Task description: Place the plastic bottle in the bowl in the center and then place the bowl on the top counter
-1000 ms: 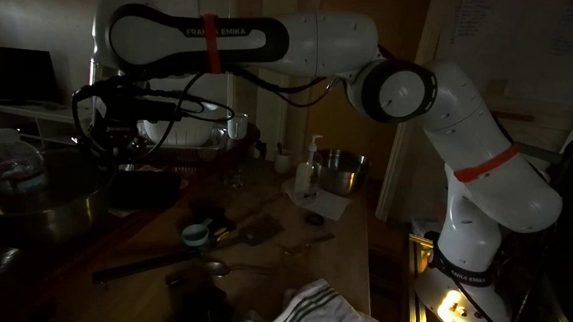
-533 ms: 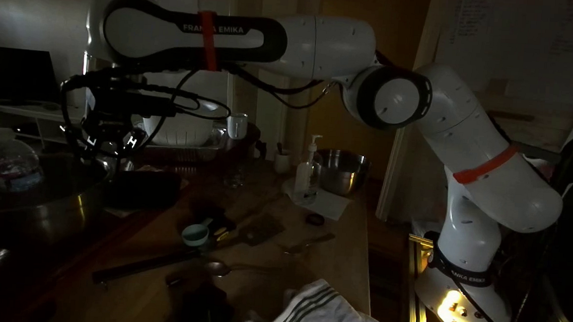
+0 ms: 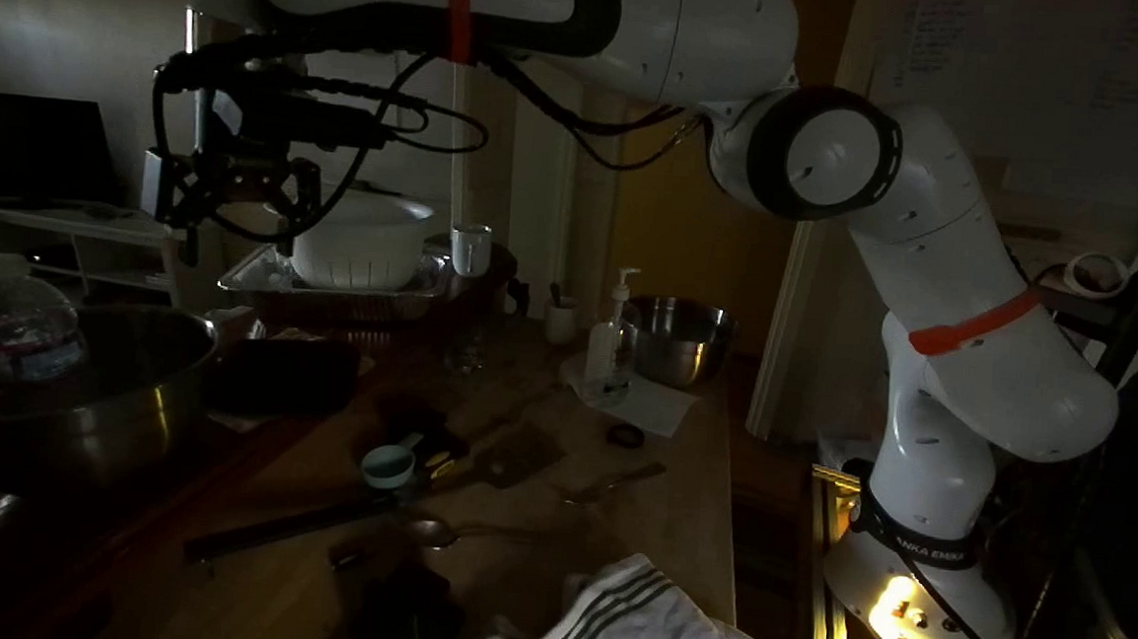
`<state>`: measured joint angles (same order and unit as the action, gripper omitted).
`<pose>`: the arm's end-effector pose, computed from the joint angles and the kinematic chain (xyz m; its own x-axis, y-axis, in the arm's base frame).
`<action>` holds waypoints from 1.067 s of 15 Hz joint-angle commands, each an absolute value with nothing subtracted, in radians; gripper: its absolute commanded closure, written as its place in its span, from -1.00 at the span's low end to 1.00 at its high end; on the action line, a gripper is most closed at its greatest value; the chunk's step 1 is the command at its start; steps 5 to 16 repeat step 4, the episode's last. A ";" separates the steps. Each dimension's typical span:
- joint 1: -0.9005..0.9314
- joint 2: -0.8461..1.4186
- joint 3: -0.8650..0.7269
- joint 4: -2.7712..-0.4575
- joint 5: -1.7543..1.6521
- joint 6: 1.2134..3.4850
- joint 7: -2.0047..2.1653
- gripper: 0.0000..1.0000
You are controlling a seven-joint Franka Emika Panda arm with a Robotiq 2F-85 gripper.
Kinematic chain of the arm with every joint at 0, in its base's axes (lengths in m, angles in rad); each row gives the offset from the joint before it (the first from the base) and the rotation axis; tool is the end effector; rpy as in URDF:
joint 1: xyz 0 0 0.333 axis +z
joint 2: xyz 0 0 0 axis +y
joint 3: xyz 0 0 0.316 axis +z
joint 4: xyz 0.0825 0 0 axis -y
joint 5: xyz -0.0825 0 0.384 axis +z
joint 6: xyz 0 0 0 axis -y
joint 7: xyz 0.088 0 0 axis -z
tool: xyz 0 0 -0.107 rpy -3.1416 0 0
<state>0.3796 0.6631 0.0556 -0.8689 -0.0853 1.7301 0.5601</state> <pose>0.6874 0.2934 0.5415 0.9712 -0.1380 0.1943 -0.1283 -0.9898 -0.0616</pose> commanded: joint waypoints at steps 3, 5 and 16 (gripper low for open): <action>0.367 0.578 0.033 -0.976 -0.158 1.699 0.447 -1.00; 0.362 0.562 0.030 -0.998 -0.161 1.700 0.434 -1.00; 0.362 0.562 0.030 -0.998 -0.161 1.700 0.434 -1.00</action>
